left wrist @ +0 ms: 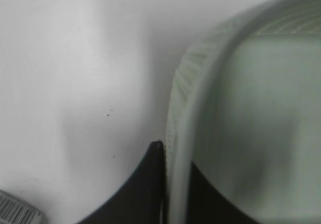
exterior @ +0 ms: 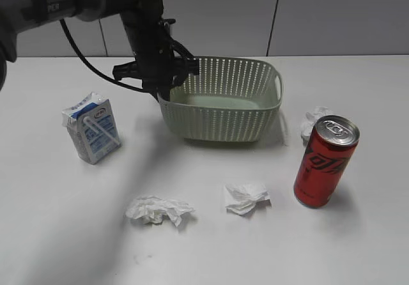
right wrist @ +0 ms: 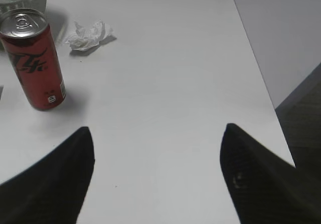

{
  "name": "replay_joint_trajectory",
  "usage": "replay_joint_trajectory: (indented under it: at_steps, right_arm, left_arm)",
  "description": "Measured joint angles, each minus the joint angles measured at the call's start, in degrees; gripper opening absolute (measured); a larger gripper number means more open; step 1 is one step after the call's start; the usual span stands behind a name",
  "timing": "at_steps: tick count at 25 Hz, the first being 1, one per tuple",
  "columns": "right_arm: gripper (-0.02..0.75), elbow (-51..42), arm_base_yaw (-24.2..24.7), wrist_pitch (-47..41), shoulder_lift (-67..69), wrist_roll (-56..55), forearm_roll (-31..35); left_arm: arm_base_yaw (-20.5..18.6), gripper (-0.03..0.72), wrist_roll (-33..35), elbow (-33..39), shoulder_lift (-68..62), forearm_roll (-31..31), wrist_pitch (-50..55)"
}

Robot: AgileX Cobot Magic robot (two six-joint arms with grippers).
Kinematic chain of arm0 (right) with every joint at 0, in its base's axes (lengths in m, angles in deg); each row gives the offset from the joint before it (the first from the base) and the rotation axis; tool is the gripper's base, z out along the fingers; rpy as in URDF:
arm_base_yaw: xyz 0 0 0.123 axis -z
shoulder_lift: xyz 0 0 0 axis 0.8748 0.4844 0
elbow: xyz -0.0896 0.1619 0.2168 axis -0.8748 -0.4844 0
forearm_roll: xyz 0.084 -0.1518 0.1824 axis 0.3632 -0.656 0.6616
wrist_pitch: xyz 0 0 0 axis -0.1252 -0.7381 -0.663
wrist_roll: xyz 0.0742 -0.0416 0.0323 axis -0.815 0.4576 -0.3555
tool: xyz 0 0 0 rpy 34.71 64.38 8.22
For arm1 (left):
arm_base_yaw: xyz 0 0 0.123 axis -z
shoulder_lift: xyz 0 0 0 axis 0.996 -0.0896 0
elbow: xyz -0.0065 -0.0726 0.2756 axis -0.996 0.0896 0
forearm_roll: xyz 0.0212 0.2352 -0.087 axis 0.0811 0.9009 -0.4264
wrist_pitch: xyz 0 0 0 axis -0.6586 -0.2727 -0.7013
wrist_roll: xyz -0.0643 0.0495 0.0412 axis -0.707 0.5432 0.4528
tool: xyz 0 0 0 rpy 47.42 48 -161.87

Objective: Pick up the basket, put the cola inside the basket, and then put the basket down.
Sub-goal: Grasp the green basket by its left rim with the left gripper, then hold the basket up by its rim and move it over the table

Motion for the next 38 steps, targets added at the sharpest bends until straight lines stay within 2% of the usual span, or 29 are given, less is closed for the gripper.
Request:
replay_joint_trajectory:
  at_steps: [7,13,16,19,26,32,38]
  right_arm:
    - [0.592,0.0,0.0,0.0,0.0,0.0,0.0]
    - [0.592,0.0,0.0,0.0,0.0,0.0,0.0]
    - [0.592,0.0,0.0,0.0,0.0,0.0,0.0]
    - [0.592,0.0,0.0,0.0,0.0,0.0,0.0]
    - [0.592,0.0,0.0,0.0,0.0,0.0,-0.1]
    - [0.592,0.0,0.0,0.0,0.0,0.0,-0.1]
    - [0.592,0.0,0.0,0.0,0.0,0.0,-0.1]
  left_arm:
    - [-0.5,0.006,-0.4,0.0,7.5,-1.7,0.3]
    - [0.9,0.006,-0.4,0.2,15.0,-3.4,0.4]
    - [1.2,0.006,-0.7,3.6,19.7,-4.5,0.2]
    - [1.2,0.006,-1.8,11.9,25.0,-4.4,0.2]
    - [2.5,0.006,-4.4,36.6,40.1,-3.6,0.0]
    - [2.6,0.006,-9.1,55.7,51.1,-3.5,-9.2]
    - [2.7,0.006,-9.5,68.8,53.6,-4.0,-14.9]
